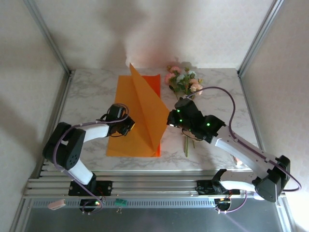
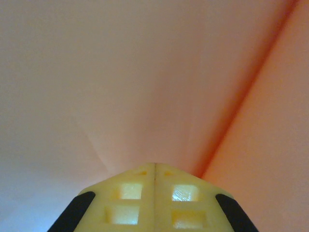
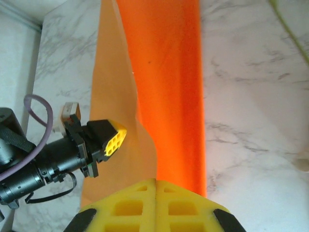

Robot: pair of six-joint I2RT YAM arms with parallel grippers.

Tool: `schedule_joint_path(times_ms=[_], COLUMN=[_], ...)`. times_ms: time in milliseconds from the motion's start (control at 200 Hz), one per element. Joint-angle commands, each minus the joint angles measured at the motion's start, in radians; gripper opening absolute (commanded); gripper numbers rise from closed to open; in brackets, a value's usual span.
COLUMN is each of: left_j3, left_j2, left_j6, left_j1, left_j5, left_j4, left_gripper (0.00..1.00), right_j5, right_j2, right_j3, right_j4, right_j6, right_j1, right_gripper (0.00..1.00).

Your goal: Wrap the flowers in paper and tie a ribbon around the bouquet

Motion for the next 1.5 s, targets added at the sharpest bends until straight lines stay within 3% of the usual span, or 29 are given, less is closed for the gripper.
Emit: schedule_joint_path(times_ms=[0, 205, 516, 721, 816, 976, 1111, 1246, 1381, 1491], left_j3=[0.039, -0.009, -0.039, 0.007, 0.066, 0.171, 0.243, 0.360, 0.457, 0.532], left_j2=[0.029, 0.019, 0.038, 0.082, 0.126, 0.192, 0.221, 0.299, 0.297, 0.202], left_j6=[-0.010, -0.019, 0.074, 0.128, 0.170, 0.242, 0.309, 0.394, 0.423, 0.404], left_j1=[-0.002, 0.046, 0.210, 0.286, 0.309, 0.358, 0.416, 0.443, 0.411, 0.330], left_j5=[-0.085, -0.124, -0.116, -0.106, -0.110, -0.156, -0.221, -0.190, -0.177, -0.271], left_j4=[-0.051, -0.089, -0.119, -0.126, -0.155, -0.227, -0.265, -0.280, -0.300, -0.385], left_gripper=[0.00, 0.00, 0.00, 0.00, 0.00, 0.00, 0.00, 0.00, 0.00, 0.01], right_j5=[0.022, 0.002, -0.019, -0.175, -0.275, -0.372, -0.439, -0.431, -0.328, -0.241], right_j2=[-0.069, -0.184, -0.296, -0.246, -0.239, -0.184, -0.013, 0.092, 0.063, 0.006], right_j3=[-0.034, -0.103, -0.259, -0.411, -0.519, -0.608, -0.581, -0.477, -0.332, -0.227], right_j4=[-0.071, -0.164, -0.236, -0.151, -0.033, 0.107, 0.130, 0.048, -0.132, -0.196], right_j6=[-0.011, -0.036, 0.024, 0.203, 0.283, 0.357, 0.291, 0.174, 0.107, 0.041], right_j1=[-0.044, -0.165, -0.271, -0.281, -0.280, -0.263, -0.247, -0.224, -0.227, -0.253], right_gripper=[0.00, 0.00, 0.00, 0.00, 0.10, 0.11, 0.12, 0.36, 0.40, 0.43])
